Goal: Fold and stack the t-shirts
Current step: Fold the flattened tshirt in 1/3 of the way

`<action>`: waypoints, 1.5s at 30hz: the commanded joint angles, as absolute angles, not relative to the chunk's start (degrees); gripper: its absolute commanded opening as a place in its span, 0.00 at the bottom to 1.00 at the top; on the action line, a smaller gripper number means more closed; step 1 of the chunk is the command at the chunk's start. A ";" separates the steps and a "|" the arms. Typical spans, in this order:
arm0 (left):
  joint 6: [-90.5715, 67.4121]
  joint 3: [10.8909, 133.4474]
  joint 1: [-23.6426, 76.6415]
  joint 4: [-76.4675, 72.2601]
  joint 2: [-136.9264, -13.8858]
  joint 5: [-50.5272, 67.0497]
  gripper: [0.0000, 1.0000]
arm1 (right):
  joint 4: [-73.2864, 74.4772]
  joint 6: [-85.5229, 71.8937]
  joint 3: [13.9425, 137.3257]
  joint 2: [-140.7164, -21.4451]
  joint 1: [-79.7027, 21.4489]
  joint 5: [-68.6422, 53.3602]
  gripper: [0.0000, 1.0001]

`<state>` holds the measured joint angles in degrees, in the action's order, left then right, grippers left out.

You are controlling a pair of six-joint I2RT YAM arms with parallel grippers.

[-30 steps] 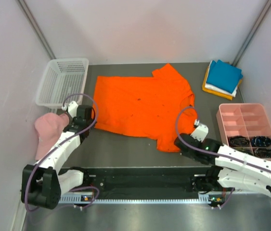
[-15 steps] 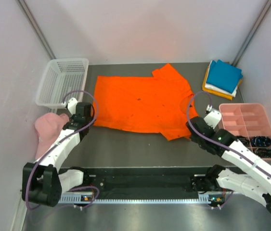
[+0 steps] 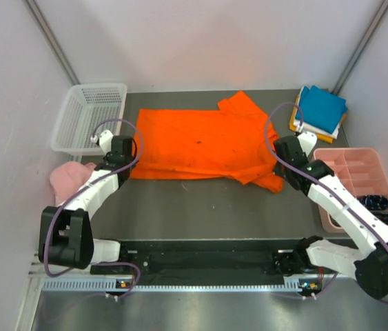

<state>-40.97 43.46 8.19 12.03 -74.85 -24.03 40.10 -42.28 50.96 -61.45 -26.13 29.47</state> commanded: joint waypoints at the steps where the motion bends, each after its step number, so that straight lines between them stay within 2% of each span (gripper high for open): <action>1: -41.31 47.63 7.30 6.77 -77.43 -25.14 0.00 | 34.37 -37.27 56.33 -65.38 -22.77 26.55 0.00; 14: -41.05 52.03 6.94 4.66 -82.88 -26.46 0.00 | 29.27 -34.37 63.19 -76.37 -18.90 22.50 0.00; 31: -41.31 51.24 6.59 3.34 -85.52 -26.98 0.00 | 28.74 -30.50 76.55 -90.87 -16.61 21.10 0.00; 45: -42.27 52.82 6.33 1.32 -89.64 -26.89 0.00 | 29.27 -29.09 82.79 -98.35 -15.29 19.25 0.00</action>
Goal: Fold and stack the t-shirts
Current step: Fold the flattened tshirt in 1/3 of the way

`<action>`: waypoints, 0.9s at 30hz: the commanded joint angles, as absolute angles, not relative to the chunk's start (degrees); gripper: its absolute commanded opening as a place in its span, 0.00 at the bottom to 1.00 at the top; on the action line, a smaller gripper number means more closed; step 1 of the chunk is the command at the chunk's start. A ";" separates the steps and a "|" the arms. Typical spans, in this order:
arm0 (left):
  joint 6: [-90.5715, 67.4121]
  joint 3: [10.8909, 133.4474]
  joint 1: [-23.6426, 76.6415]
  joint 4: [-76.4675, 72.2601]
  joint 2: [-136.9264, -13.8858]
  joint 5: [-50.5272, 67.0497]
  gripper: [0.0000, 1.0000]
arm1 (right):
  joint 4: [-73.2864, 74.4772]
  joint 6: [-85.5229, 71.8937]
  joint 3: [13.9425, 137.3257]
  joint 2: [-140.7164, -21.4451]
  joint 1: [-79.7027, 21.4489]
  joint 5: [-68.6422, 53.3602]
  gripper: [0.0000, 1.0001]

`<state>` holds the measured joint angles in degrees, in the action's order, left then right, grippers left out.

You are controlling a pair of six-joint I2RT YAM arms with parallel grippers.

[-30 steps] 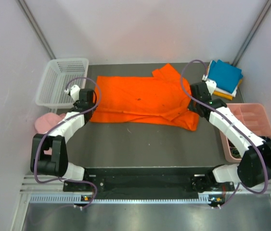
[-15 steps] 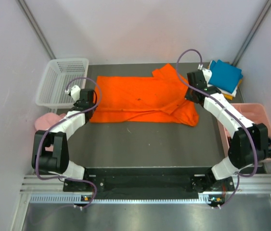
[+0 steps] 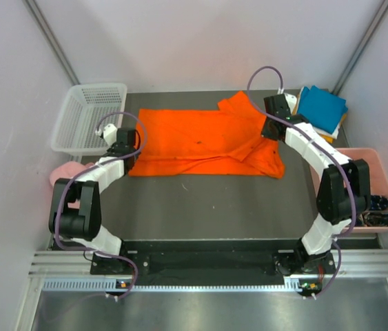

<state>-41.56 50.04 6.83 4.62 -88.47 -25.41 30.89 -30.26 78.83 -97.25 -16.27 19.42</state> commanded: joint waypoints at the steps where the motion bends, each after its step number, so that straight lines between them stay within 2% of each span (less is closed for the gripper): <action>1: -42.28 53.08 6.33 1.14 -90.34 -26.89 0.00 | 29.35 -29.00 83.49 -98.61 -15.12 19.07 0.00; 27: -42.45 60.11 6.24 0.53 -99.31 -25.49 0.00 | 29.79 -28.56 88.59 -105.91 -13.36 17.75 0.00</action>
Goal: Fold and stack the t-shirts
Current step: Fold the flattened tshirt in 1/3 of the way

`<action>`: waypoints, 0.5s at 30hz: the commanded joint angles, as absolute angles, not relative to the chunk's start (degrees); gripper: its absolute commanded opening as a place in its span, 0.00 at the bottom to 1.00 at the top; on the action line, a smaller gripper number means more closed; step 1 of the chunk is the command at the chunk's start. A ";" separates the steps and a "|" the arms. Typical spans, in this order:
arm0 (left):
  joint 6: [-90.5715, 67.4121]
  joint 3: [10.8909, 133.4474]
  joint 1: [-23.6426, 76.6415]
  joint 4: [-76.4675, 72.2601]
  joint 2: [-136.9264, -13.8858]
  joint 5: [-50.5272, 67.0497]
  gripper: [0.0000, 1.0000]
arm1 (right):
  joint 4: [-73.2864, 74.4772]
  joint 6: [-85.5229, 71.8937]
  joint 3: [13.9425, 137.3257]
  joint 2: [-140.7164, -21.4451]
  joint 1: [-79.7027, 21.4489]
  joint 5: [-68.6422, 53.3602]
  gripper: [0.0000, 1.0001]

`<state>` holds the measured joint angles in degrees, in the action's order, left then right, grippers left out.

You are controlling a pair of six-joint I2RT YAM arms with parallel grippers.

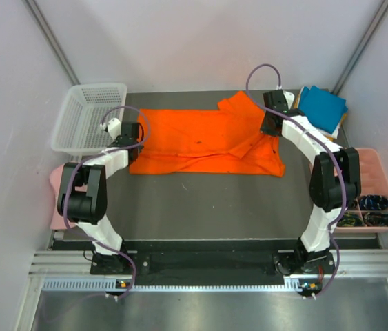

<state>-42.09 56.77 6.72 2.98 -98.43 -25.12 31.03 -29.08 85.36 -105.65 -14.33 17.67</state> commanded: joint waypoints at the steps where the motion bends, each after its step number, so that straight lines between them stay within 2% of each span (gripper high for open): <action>1: -42.45 60.47 6.15 0.44 -99.49 -25.49 0.00 | 29.79 -28.65 88.68 -106.00 -13.19 17.67 0.00; 15: -42.36 63.81 6.06 0.44 -102.48 -25.49 0.00 | 30.41 -28.30 90.61 -108.19 -12.83 17.75 0.00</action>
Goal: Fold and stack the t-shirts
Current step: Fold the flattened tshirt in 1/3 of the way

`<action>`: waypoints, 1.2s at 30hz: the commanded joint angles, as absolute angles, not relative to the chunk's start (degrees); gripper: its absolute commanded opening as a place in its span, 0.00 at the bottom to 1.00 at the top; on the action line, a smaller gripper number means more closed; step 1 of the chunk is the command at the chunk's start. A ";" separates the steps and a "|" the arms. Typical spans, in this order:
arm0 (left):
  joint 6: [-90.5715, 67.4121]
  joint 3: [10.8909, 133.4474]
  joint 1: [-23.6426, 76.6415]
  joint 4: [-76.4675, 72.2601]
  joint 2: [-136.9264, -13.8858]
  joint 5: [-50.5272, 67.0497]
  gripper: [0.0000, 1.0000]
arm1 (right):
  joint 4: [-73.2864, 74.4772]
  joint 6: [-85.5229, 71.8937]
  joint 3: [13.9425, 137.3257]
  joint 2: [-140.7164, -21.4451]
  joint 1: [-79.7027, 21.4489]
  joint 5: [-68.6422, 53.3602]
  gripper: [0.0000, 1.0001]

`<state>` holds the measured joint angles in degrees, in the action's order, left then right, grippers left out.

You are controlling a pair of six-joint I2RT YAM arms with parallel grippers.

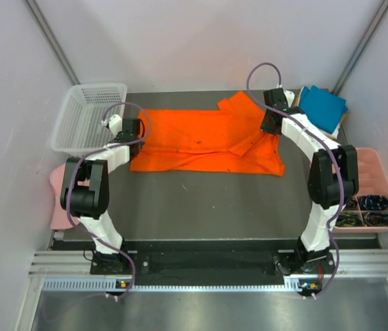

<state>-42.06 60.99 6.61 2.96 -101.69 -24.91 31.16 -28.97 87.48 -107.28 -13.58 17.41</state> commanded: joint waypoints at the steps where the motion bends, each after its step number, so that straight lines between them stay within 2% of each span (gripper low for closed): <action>1: -42.36 64.16 6.15 0.35 -102.74 -25.40 0.00 | 30.32 -28.30 90.70 -108.45 -12.83 17.84 0.00; 6: -42.19 65.04 5.98 0.44 -103.97 -25.66 0.00 | 30.50 -28.21 91.75 -109.68 -12.57 17.67 0.00; 9: -42.28 65.48 5.80 -1.67 -104.59 -26.10 0.06 | 30.76 -28.04 93.24 -111.18 -12.57 17.49 0.00; 10: -42.28 65.91 5.80 -1.76 -104.76 -26.19 0.14 | 30.85 -28.04 93.77 -111.53 -12.57 17.40 0.00; 11: -42.36 66.18 5.71 -1.93 -105.20 -26.28 0.17 | 30.85 -28.04 94.13 -112.40 -12.48 17.14 0.00; 18: -41.66 70.04 5.36 -1.76 -107.93 -27.07 0.23 | 31.73 -28.04 99.74 -117.50 -11.87 16.70 0.01; 19: -41.49 70.83 5.36 -1.76 -108.28 -27.42 0.25 | 32.08 -27.95 100.28 -117.94 -11.78 16.70 0.04; 20: -41.40 71.10 5.36 -1.76 -108.80 -27.42 0.31 | 32.17 -27.78 100.81 -118.47 -11.78 16.96 0.19; 22: -41.13 72.06 5.19 -1.76 -109.16 -27.68 0.36 | 32.43 -27.60 102.21 -119.79 -11.60 17.40 0.34; 23: -41.05 72.24 5.10 -1.76 -109.07 -28.03 0.42 | 32.52 -27.42 103.00 -120.14 -11.60 17.92 0.47; 24: -41.04 72.33 5.10 -1.76 -108.90 -28.30 0.53 | 32.69 -27.16 103.44 -120.32 -11.60 18.36 0.52; 26: -40.96 72.16 5.01 -1.93 -108.02 -29.00 0.61 | 33.13 -26.63 104.23 -120.32 -11.51 20.03 0.60; 27: -40.87 72.07 5.01 -2.02 -107.67 -29.18 0.69 | 33.13 -26.46 104.24 -120.06 -11.43 20.30 0.61; 28: -40.78 71.64 5.01 -2.37 -106.80 -29.35 0.72 | 33.05 -26.19 104.24 -118.93 -11.43 20.56 0.62; 31: -40.25 70.15 5.01 -3.60 -104.60 -29.62 0.76 | 32.17 -25.93 102.40 -116.29 -11.43 20.31 0.62; 36: -40.08 66.37 5.01 -5.27 -100.82 -26.47 0.77 | 30.76 -24.96 95.81 -109.78 -11.51 13.02 0.63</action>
<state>-40.77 68.97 5.67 -1.28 -106.59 -27.00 32.42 -26.30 98.65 -117.97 -12.08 17.63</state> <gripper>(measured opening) 0.767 0.626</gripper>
